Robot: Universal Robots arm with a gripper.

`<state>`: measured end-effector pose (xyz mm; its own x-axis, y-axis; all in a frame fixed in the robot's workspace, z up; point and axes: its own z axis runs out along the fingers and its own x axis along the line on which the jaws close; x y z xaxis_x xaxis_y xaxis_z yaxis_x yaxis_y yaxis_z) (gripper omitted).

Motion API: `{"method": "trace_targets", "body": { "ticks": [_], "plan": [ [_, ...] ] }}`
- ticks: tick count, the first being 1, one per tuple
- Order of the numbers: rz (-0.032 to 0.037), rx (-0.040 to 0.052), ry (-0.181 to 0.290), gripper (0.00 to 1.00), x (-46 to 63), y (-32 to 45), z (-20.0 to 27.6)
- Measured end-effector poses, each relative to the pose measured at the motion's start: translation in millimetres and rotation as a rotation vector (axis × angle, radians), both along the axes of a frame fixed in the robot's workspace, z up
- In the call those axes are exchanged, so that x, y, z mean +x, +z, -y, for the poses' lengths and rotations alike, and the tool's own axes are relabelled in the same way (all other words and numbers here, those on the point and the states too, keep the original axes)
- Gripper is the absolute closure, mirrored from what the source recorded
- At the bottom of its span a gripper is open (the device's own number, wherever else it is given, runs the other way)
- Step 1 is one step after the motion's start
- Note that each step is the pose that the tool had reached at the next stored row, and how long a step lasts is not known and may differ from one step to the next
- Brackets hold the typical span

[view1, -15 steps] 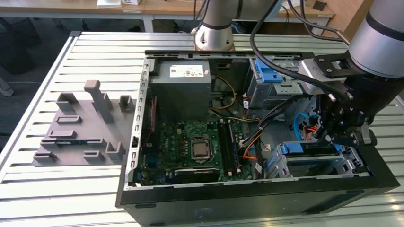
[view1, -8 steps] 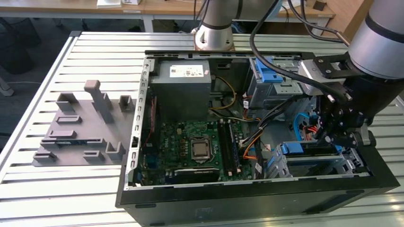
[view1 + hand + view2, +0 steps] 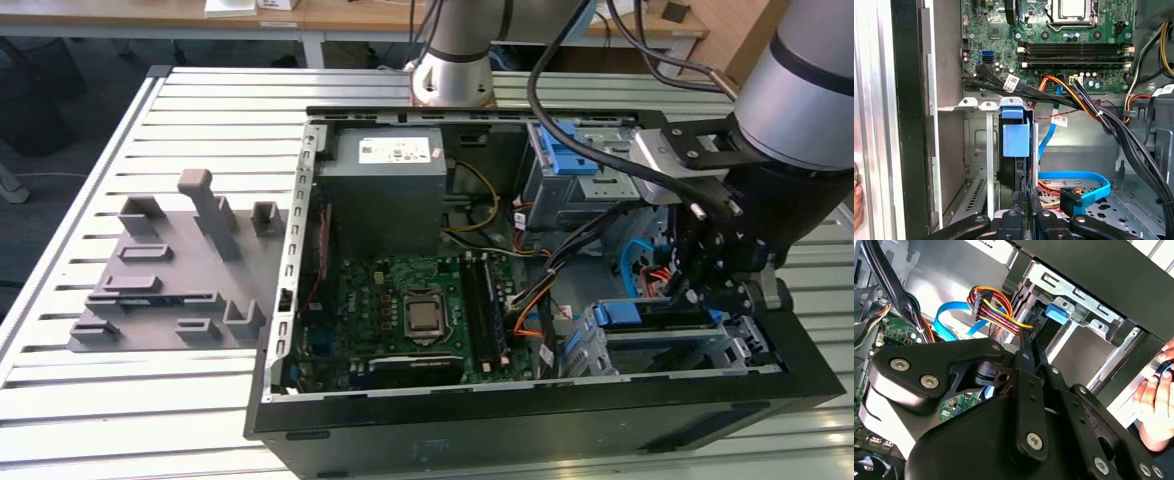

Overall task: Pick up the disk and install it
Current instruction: 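Insert the first disk wire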

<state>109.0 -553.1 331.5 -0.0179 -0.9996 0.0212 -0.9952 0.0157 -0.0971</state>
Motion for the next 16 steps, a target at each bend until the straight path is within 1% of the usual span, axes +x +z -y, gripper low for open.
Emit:
{"method": "trace_targets", "body": {
  "ticks": [5,10,16],
  "plan": [
    [-0.0004,-0.0001,0.0,0.84,-0.2,-0.4,0.1],
    [-0.0061,-0.0001,0.0,0.84,-0.2,-3.2,0.0],
    [-0.0064,-0.0002,0.0,0.84,-0.1,-4.0,0.0]
  ]
}}
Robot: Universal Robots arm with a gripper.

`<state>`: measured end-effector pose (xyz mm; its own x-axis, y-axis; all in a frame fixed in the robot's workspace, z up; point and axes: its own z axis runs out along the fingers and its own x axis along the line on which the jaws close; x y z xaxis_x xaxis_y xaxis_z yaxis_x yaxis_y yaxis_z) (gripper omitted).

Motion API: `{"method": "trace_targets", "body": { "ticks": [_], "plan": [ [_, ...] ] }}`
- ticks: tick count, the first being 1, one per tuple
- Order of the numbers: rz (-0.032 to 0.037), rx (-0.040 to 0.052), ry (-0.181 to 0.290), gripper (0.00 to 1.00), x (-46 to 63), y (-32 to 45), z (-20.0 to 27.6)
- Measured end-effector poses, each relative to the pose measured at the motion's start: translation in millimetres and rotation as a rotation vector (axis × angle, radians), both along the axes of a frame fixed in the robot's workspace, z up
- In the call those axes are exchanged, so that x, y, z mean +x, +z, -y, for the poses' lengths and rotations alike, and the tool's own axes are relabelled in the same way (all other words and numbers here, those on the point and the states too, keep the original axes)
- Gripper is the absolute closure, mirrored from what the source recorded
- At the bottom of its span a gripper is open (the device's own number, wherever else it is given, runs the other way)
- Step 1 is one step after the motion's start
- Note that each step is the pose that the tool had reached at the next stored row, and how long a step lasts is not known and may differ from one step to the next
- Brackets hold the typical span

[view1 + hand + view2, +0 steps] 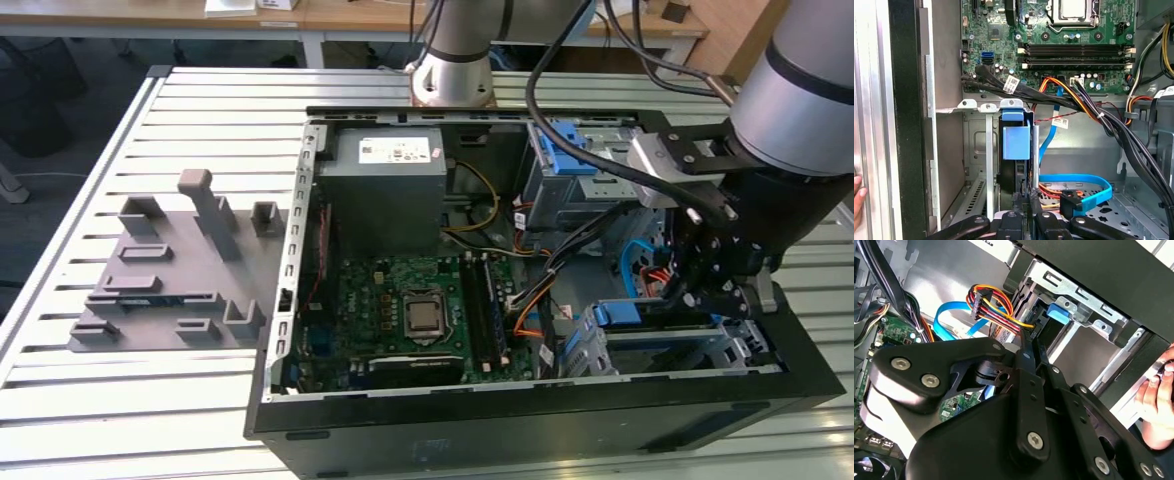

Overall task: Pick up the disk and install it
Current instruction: 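Insert the first disk wire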

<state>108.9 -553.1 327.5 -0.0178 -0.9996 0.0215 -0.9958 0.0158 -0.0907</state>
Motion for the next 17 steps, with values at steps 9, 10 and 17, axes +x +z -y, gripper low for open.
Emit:
{"method": "trace_targets", "body": {
  "ticks": [9,10,17],
  "plan": [
    [0.0001,-0.0004,0.0,0.76,0.0,4.6,0.0],
    [0.0001,-0.0004,0.0,0.76,0.0,5.2,-0.1],
    [-0.0009,-0.0001,0.0,0.89,0.1,8.4,-0.1]
  ]
}}
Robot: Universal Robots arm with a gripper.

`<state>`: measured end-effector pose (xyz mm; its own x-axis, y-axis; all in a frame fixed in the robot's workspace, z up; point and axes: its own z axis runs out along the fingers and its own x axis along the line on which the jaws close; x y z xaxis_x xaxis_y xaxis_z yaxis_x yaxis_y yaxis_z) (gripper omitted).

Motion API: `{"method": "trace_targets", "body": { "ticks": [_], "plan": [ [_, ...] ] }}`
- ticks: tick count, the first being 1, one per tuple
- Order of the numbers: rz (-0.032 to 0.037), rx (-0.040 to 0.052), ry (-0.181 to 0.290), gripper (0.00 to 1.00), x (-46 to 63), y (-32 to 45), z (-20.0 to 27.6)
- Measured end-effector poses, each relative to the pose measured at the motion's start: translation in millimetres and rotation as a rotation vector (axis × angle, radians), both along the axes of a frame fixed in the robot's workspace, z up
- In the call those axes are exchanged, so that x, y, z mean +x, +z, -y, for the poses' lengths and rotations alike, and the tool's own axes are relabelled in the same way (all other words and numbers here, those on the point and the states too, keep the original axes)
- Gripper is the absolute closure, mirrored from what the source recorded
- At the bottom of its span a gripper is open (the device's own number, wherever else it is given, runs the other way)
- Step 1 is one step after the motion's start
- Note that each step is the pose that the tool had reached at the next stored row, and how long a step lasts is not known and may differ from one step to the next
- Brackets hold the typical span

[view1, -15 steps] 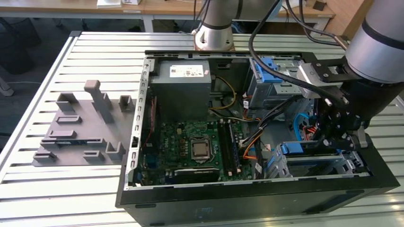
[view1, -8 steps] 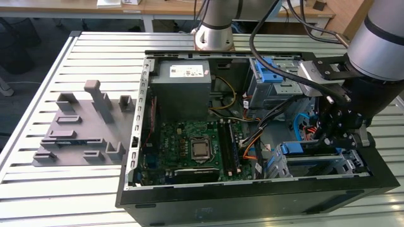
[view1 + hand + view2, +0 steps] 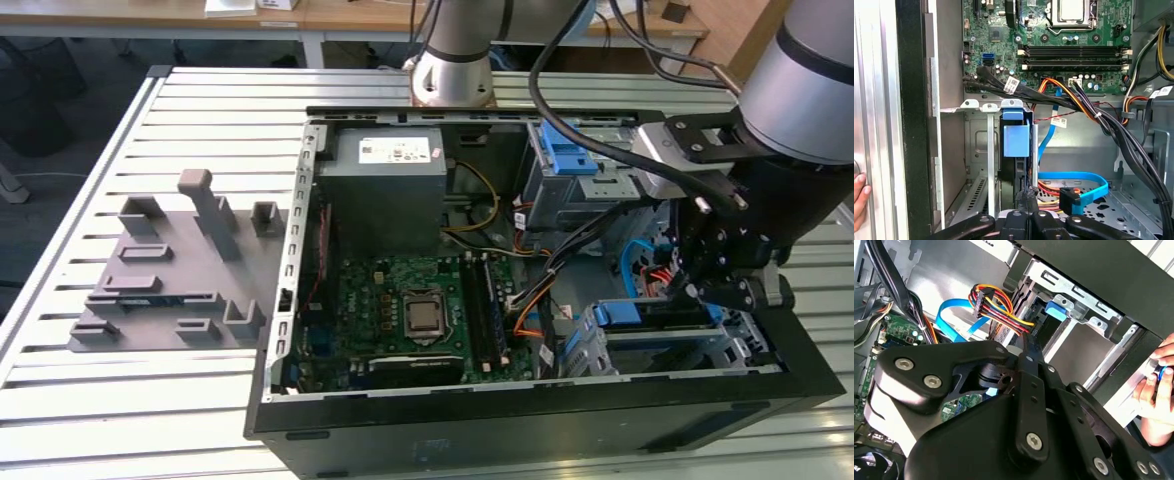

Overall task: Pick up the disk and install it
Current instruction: 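Insert the first disk wire, then insert the second disk wire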

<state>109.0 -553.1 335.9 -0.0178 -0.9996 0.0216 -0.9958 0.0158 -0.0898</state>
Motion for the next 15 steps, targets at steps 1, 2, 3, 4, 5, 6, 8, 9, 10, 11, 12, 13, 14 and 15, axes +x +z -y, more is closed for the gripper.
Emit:
{"method": "trace_targets", "body": {
  "ticks": [1,2,3,4,5,6,8,9,10,11,12,13,14,15],
  "plan": [
    [0.0,-0.0001,0.0,0.89,0.0,0.2,0.0],
    [0.0,-0.0005,0.0,0.89,0.0,0.4,0.0],
    [0.0,-0.0003,0.0,0.89,0.0,0.4,0.0],
    [0.0,-0.0003,0.0,0.89,0.0,0.5,0.0],
    [0.0,-0.0004,0.0,0.89,0.0,0.8,0.0],
    [0.0,-0.0005,0.0,0.89,0.0,1.0,0.0],
    [0.0,-0.0005,0.0,0.89,0.0,1.4,0.0],
    [0.0,-0.0005,0.0,0.89,0.0,1.6,0.0],
    [0.0,-0.0009,0.0,0.89,0.0,1.8,-0.1],
    [0.0,-0.0012,0.0,0.89,0.1,2.1,-0.1],
    [0.0,-0.0015,0.0,0.89,0.0,3.3,-0.2],
    [0.0,-0.0017,0.0,0.89,0.0,3.8,-0.3],
    [0.0,-0.0017,0.0,0.89,0.1,4.3,-0.5],
    [0.0,-0.002,0.0,0.89,0.0,5.1,-0.7]
  ]
}}
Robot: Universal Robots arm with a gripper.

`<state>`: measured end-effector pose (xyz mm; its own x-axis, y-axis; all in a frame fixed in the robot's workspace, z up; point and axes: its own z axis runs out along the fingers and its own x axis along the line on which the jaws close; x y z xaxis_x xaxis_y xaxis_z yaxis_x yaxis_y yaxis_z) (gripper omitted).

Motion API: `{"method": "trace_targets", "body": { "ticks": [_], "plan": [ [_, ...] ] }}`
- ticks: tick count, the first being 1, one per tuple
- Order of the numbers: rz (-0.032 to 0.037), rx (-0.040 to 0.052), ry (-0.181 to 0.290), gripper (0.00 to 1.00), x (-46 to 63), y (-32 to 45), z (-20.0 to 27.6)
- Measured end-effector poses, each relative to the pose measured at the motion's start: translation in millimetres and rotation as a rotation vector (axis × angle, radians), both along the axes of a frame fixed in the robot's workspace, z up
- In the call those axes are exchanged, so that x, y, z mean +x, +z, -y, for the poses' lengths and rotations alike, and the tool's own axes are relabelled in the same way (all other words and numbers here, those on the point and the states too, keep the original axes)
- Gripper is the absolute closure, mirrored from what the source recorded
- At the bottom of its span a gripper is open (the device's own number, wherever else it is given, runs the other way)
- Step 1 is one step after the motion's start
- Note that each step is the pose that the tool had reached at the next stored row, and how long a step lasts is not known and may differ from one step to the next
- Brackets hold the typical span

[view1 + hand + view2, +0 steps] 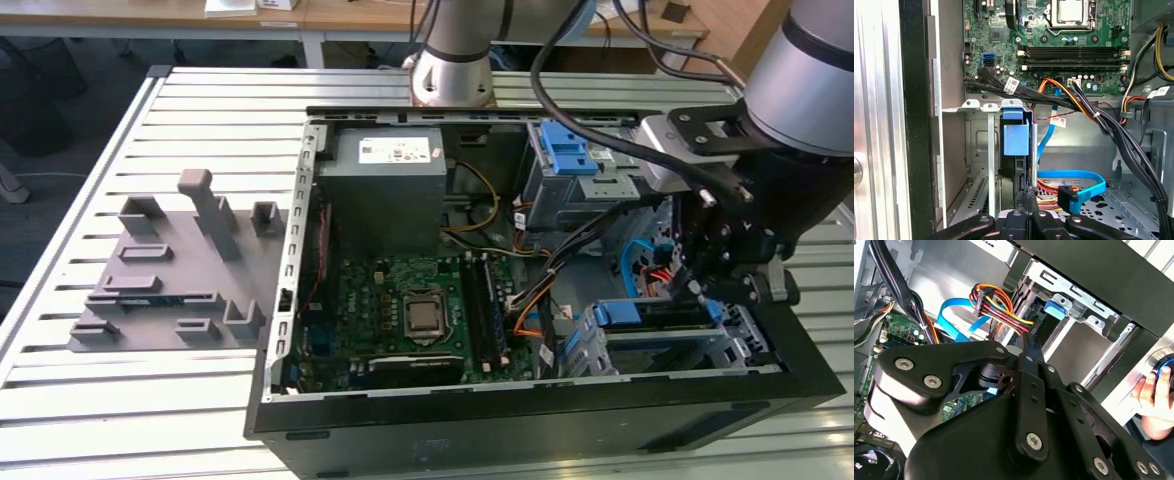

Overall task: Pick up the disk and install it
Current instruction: 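Insert the second disk wire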

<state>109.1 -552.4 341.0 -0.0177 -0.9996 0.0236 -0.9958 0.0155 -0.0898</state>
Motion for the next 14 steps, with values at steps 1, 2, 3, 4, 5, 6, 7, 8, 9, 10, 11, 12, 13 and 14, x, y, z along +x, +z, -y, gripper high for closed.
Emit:
{"method": "trace_targets", "body": {
  "ticks": [1,2,3,4,5,6,7,8,9,10,11,12,13,14],
  "plan": [
    [0.0,0.0001,0.0,0.89,0.0,0.6,0.0],
    [0.0,0.0001,0.0,0.89,0.0,1.3,-0.1],
    [0.0,0.0002,0.0,0.89,0.0,2.0,-0.1],
    [0.0,0.0002,0.0,0.89,0.0,2.6,-0.1],
    [0.0,0.0003,0.0,0.89,0.0,3.0,-0.1],
    [0.0,0.0002,0.0,0.89,0.0,3.5,-0.1],
    [0.0,0.0002,0.0,0.89,-0.1,3.9,-0.2],
    [0.0001,0.0004,0.0,0.89,-0.8,3.9,-0.2],
    [0.0002,0.0003,0.0,0.89,-1.8,4.0,-0.2],
    [0.0006,0.0,0.0,0.89,-3.4,4.1,-0.2],
    [0.0013,0.0001,0.0,0.89,-5.9,4.1,-0.2],
    [0.0021,0.0002,0.0,0.89,-8.5,4.0,-0.2],
    [0.0024,0.0002,0.0,0.89,-10.3,4.0,-0.2],
    [0.0026,0.0002,0.0,0.89,-11.6,4.0,-0.1]
  ]
}}
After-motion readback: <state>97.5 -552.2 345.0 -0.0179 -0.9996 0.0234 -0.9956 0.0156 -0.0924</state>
